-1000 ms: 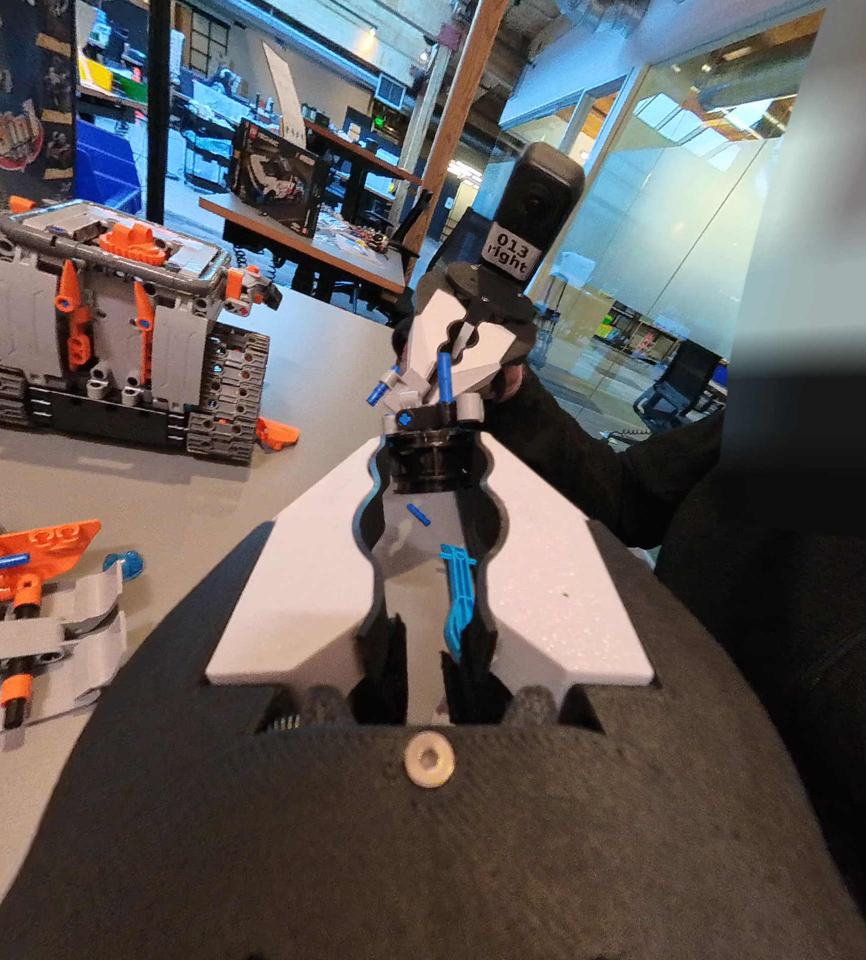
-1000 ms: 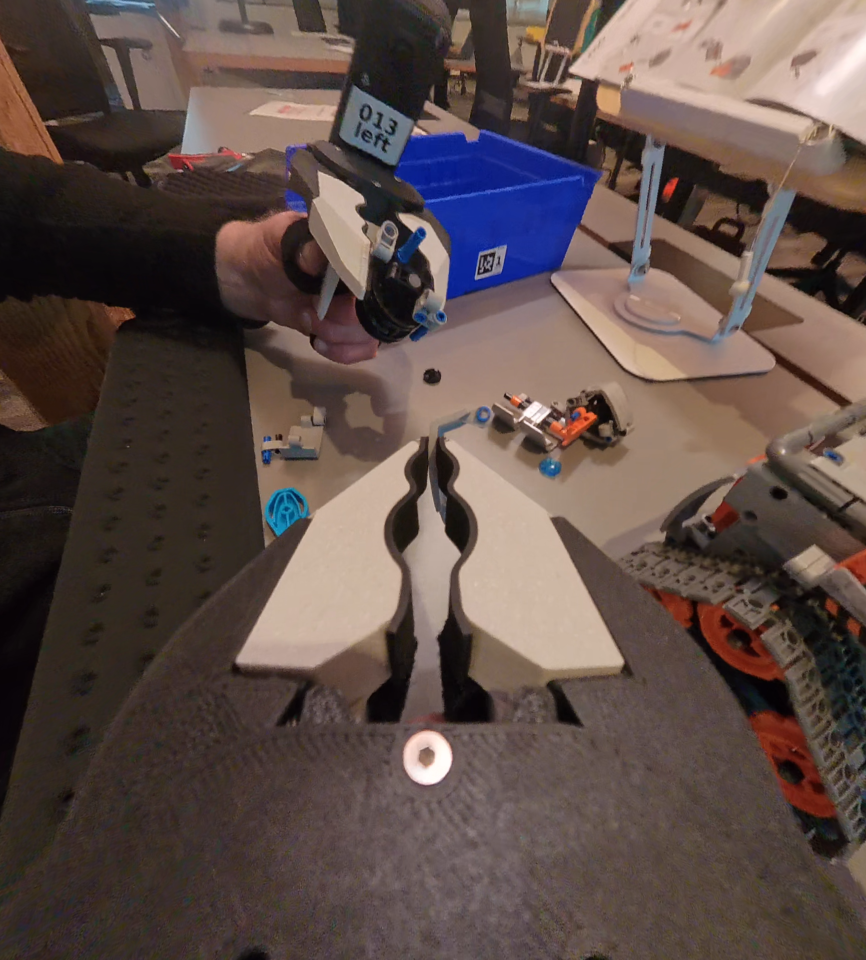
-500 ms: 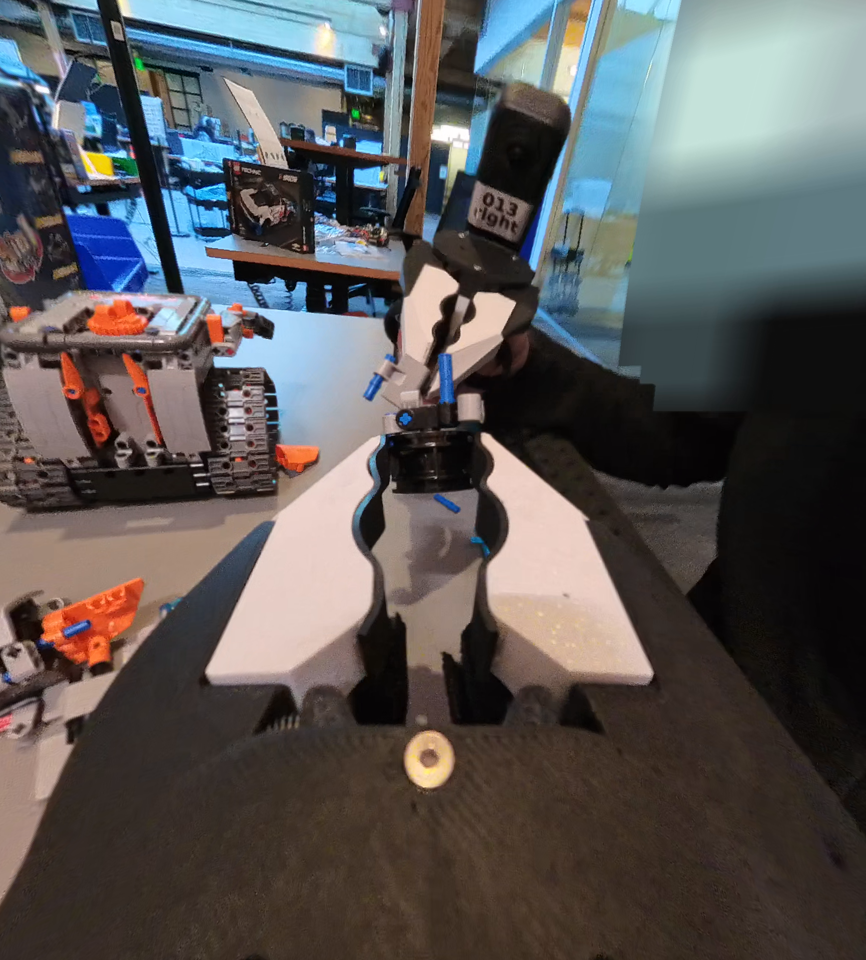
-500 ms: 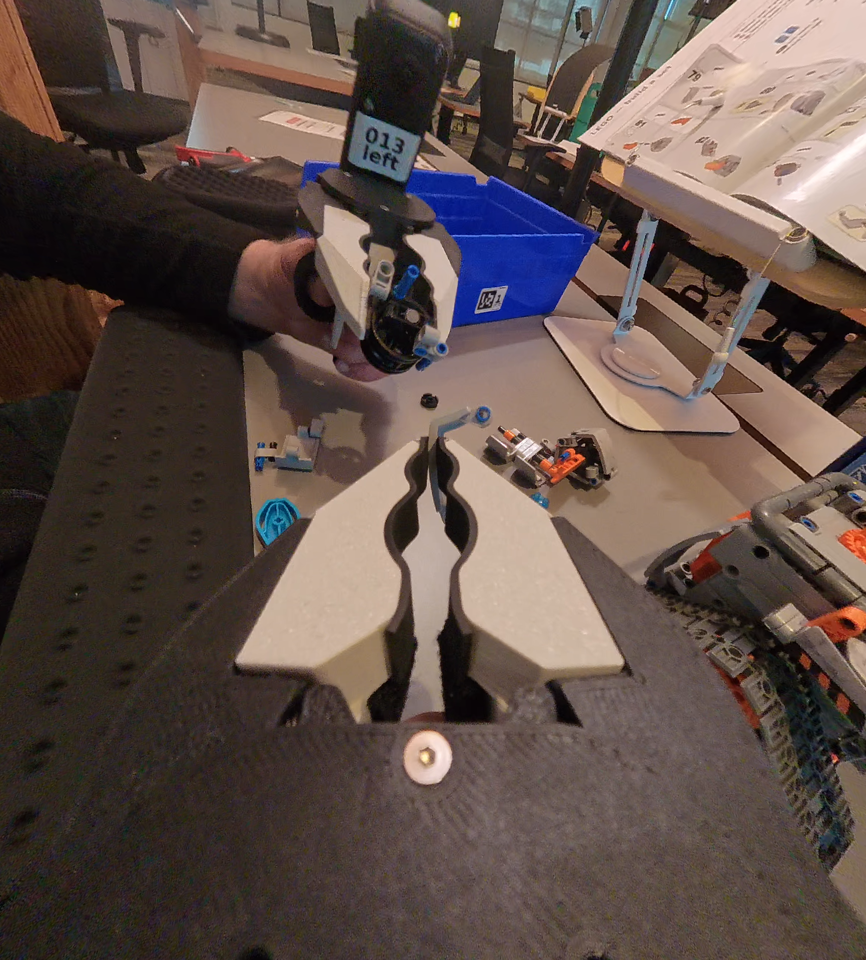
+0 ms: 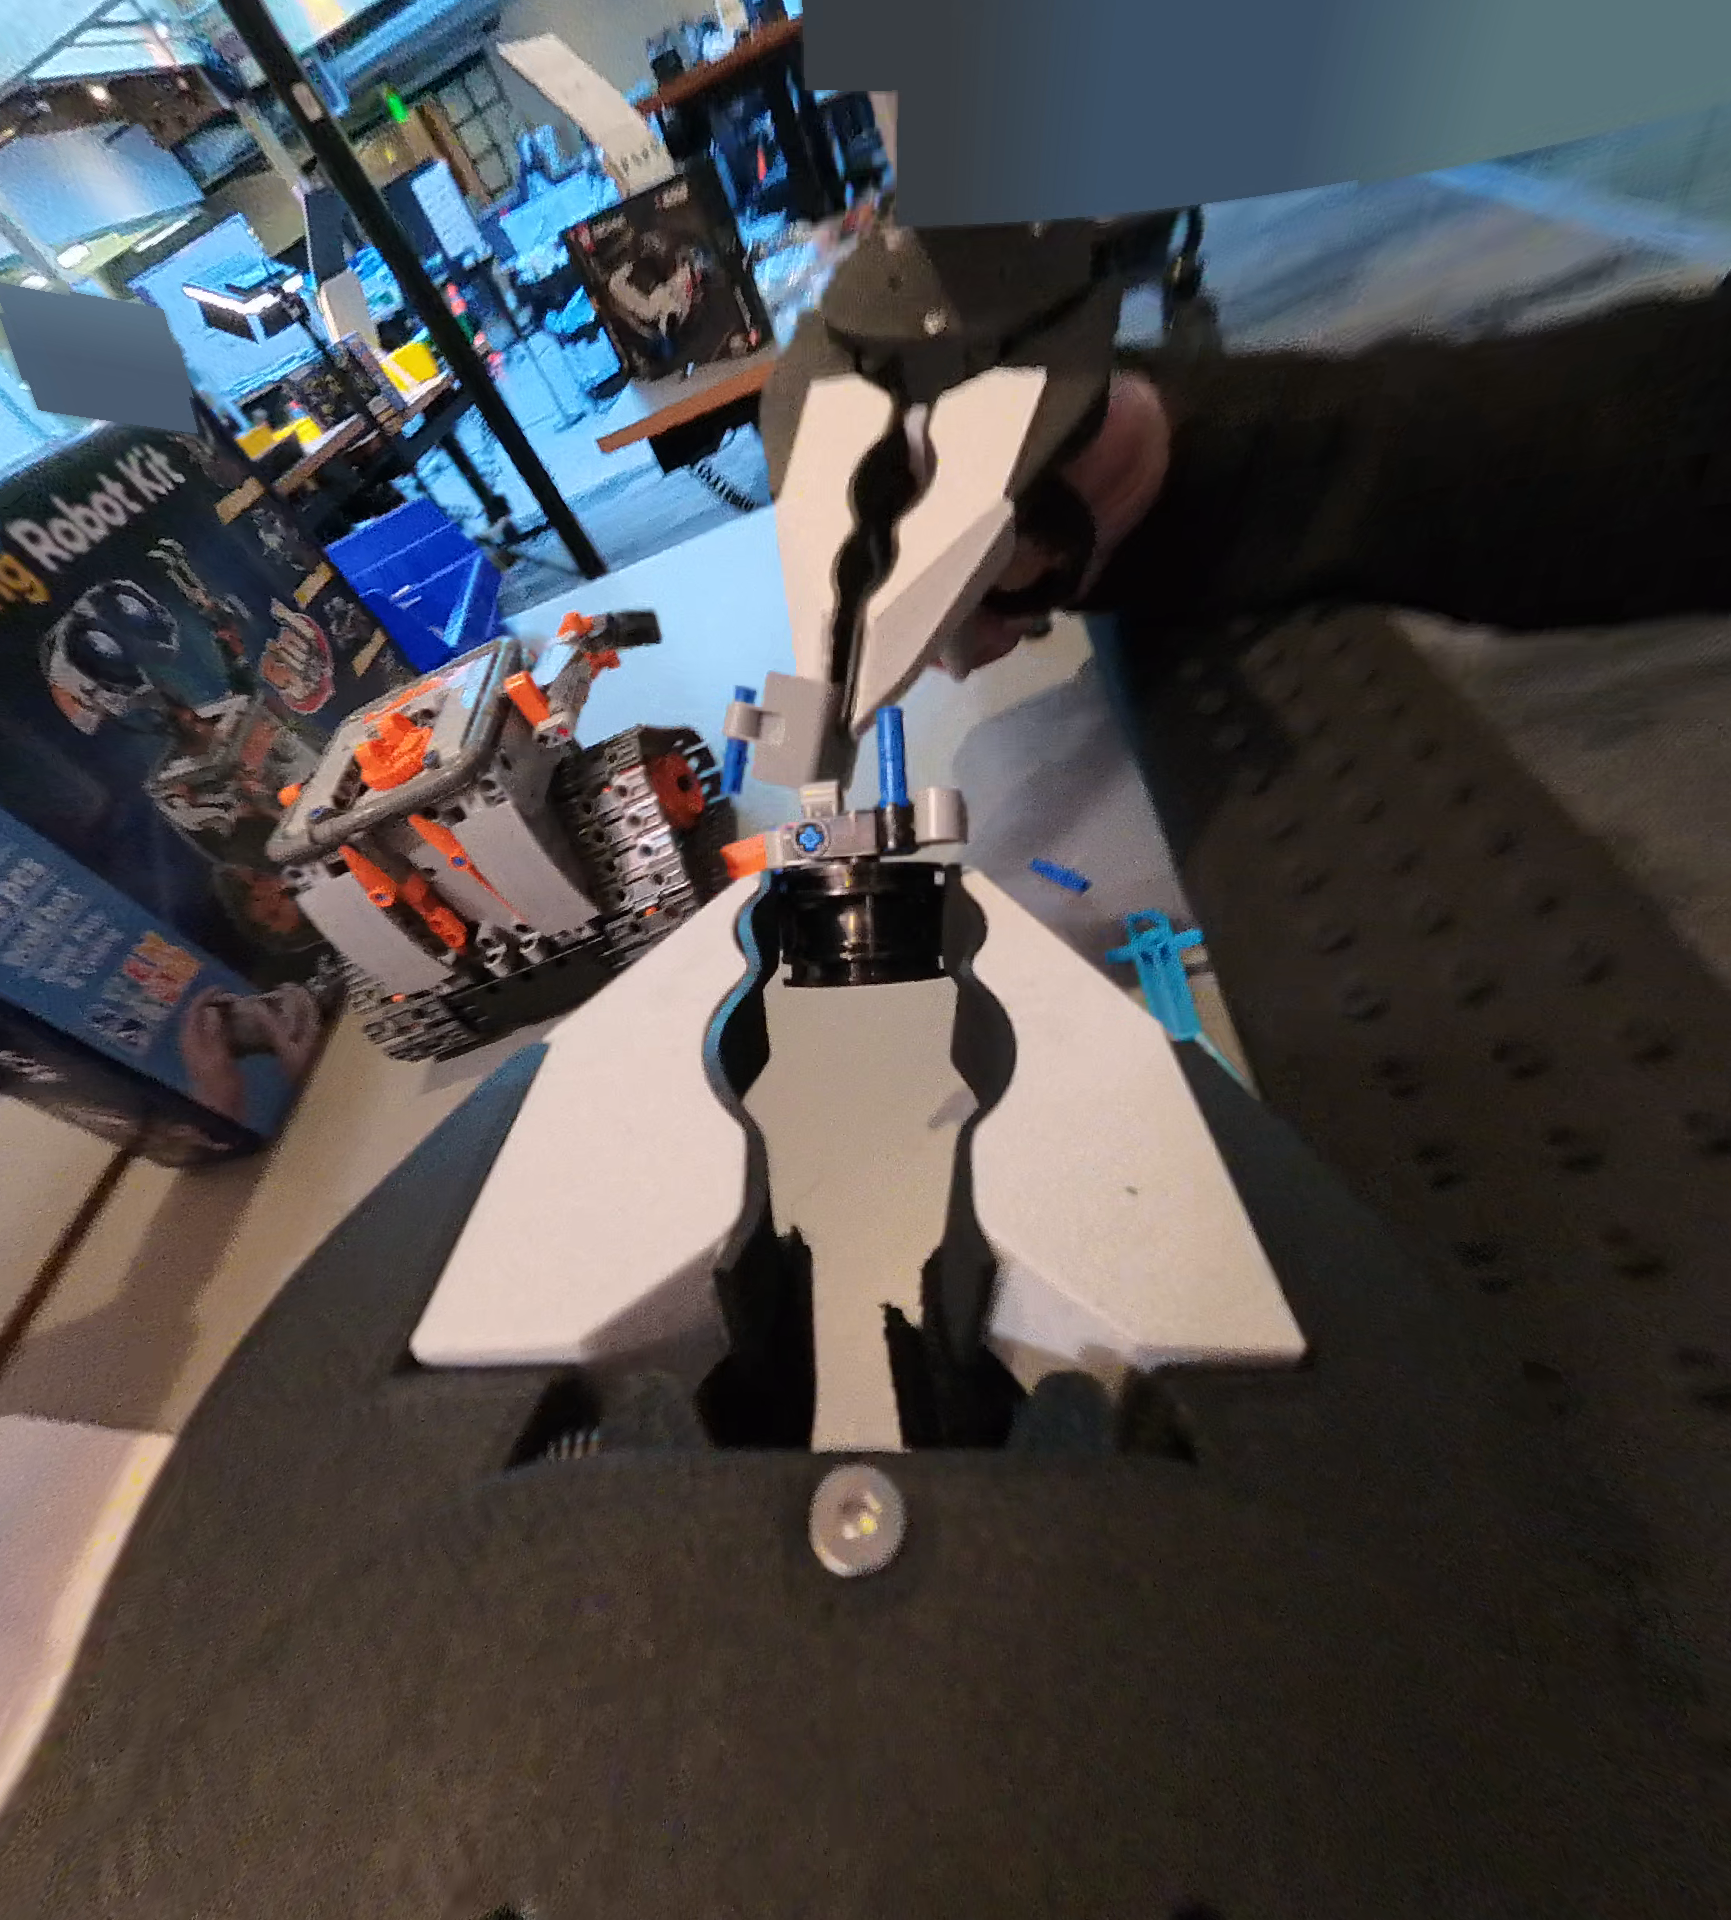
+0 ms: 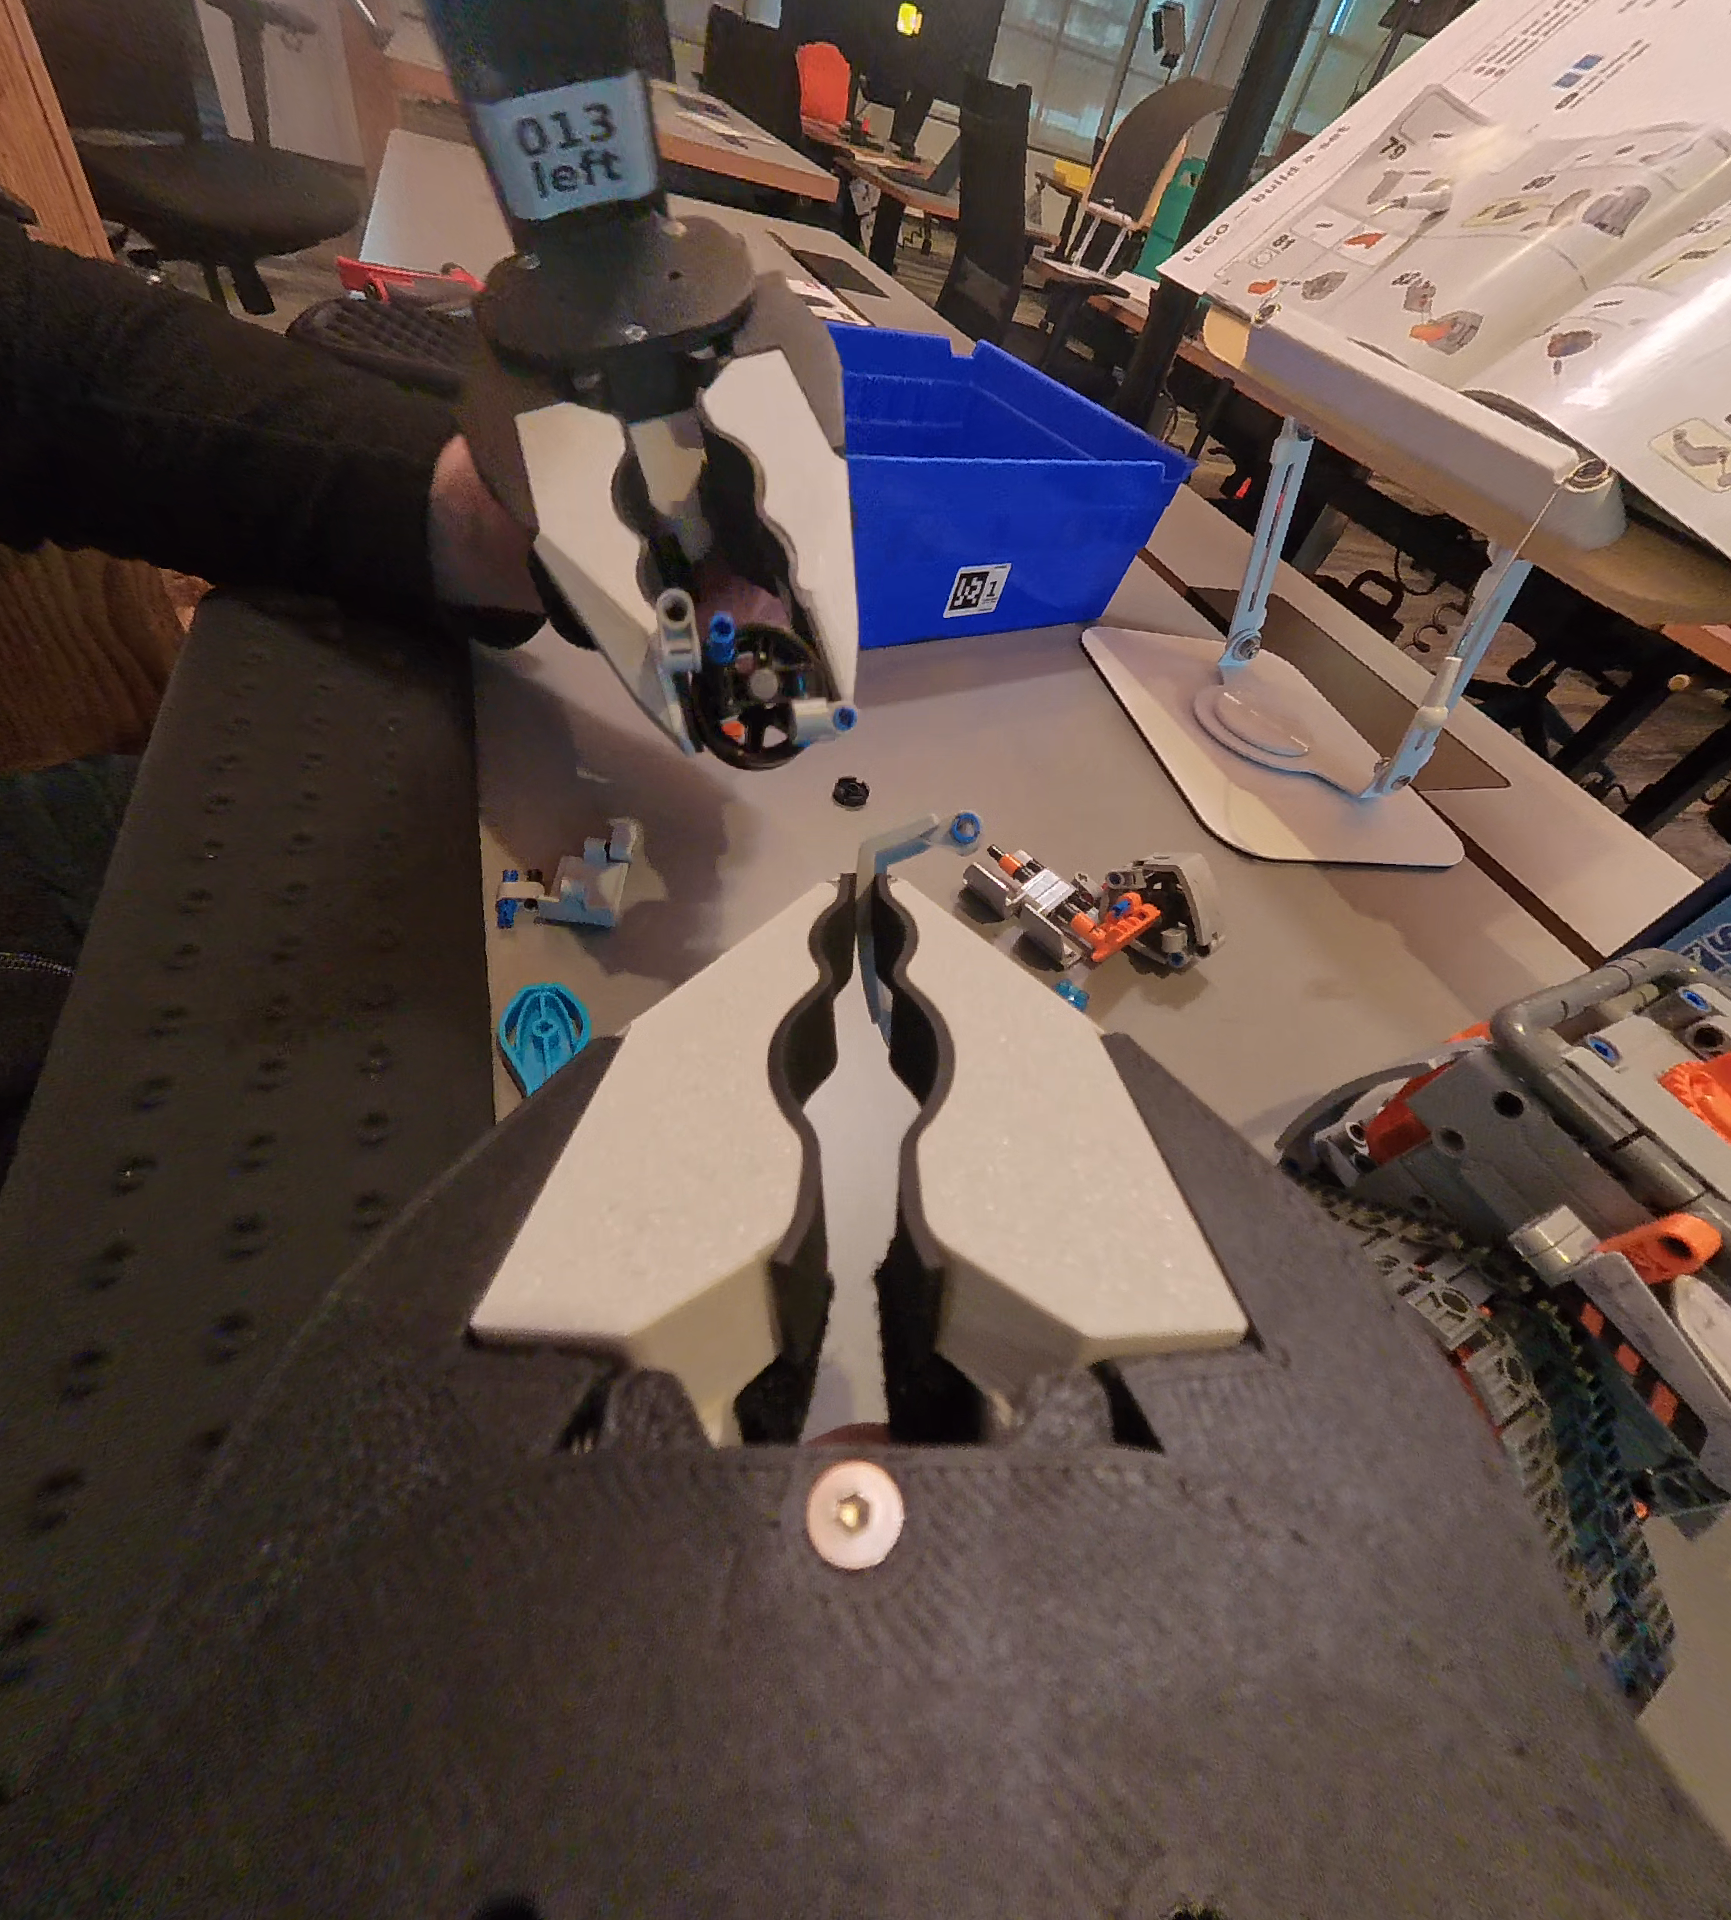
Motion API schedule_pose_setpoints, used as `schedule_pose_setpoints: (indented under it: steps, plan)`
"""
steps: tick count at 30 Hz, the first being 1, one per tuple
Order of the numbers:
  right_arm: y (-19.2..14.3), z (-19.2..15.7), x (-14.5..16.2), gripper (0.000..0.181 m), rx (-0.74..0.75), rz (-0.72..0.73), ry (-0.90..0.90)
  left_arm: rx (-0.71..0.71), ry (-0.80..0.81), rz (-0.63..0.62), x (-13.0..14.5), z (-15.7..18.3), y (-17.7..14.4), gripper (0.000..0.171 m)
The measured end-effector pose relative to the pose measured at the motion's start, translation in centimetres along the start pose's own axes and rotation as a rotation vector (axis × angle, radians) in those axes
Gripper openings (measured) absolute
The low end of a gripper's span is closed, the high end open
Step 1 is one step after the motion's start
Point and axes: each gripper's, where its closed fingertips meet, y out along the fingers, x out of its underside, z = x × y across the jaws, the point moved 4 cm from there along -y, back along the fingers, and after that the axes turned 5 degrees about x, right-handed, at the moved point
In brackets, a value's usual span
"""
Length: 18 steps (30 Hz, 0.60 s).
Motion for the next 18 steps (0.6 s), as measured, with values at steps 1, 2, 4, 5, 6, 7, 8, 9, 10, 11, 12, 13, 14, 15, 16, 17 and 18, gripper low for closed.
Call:
schedule_pose_setpoints:
  steps: [1,2,4,5,6,7,8,9,10,11,12,13,14,15,16,17,18]
  plan:
    - [0.0,0.0,0.0,0.000,0.002,0.000,0.000,-0.023,0.039,-0.049,0.2,0.0,0.2,0.029]
    - [0.0,0.1,0.1,0.000,0.004,-0.002,0.000,-0.053,0.084,-0.097,0.5,0.0,0.3,0.029]
    - [0.0,0.2,0.2,0.000,0.013,-0.013,-0.003,-0.113,0.151,-0.174,0.9,-0.4,0.5,0.029]
    - [0.1,0.3,0.3,0.000,0.019,-0.020,-0.006,-0.155,0.182,-0.229,1.3,-0.7,0.5,0.029]
    - [0.1,0.3,0.5,0.000,0.024,-0.029,-0.006,-0.186,0.220,-0.284,1.7,-1.0,0.5,0.029]
    - [0.1,0.4,0.6,0.000,0.030,-0.038,-0.005,-0.202,0.253,-0.338,2.1,-1.1,0.5,0.029]
    - [0.2,0.5,0.7,0.000,0.037,-0.048,-0.005,-0.223,0.275,-0.396,2.5,-1.2,0.6,0.029]
    - [0.2,0.6,0.9,0.000,0.042,-0.055,-0.006,-0.241,0.299,-0.445,2.8,-1.3,0.6,0.028]
    - [0.2,0.7,0.9,0.000,0.045,-0.060,-0.007,-0.250,0.324,-0.477,2.9,-1.3,0.7,0.028]
    - [0.3,0.7,1.0,0.000,0.047,-0.064,-0.007,-0.258,0.337,-0.508,3.1,-1.4,0.7,0.028]
    - [0.3,0.8,1.1,0.000,0.051,-0.068,-0.007,-0.267,0.338,-0.549,3.4,-1.5,0.7,0.028]
    - [0.3,0.8,1.1,0.000,0.054,-0.073,-0.007,-0.274,0.350,-0.581,3.6,-1.5,0.7,0.028]
    - [0.3,0.9,1.2,0.000,0.057,-0.077,-0.008,-0.287,0.371,-0.604,3.6,-1.6,0.7,0.028]
    - [0.3,0.9,1.2,0.000,0.059,-0.079,-0.008,-0.295,0.381,-0.639,3.8,-1.6,0.7,0.028]
    - [0.3,0.9,1.3,0.000,0.060,-0.081,-0.009,-0.289,0.380,-0.688,4.3,-1.6,0.8,0.028]
    - [0.3,0.9,1.3,0.000,0.062,-0.085,-0.011,-0.289,0.391,-0.721,4.6,-1.6,0.9,0.029]
    - [0.3,0.9,1.4,0.000,0.063,-0.089,-0.013,-0.289,0.403,-0.737,4.7,-1.5,1.0,0.028]
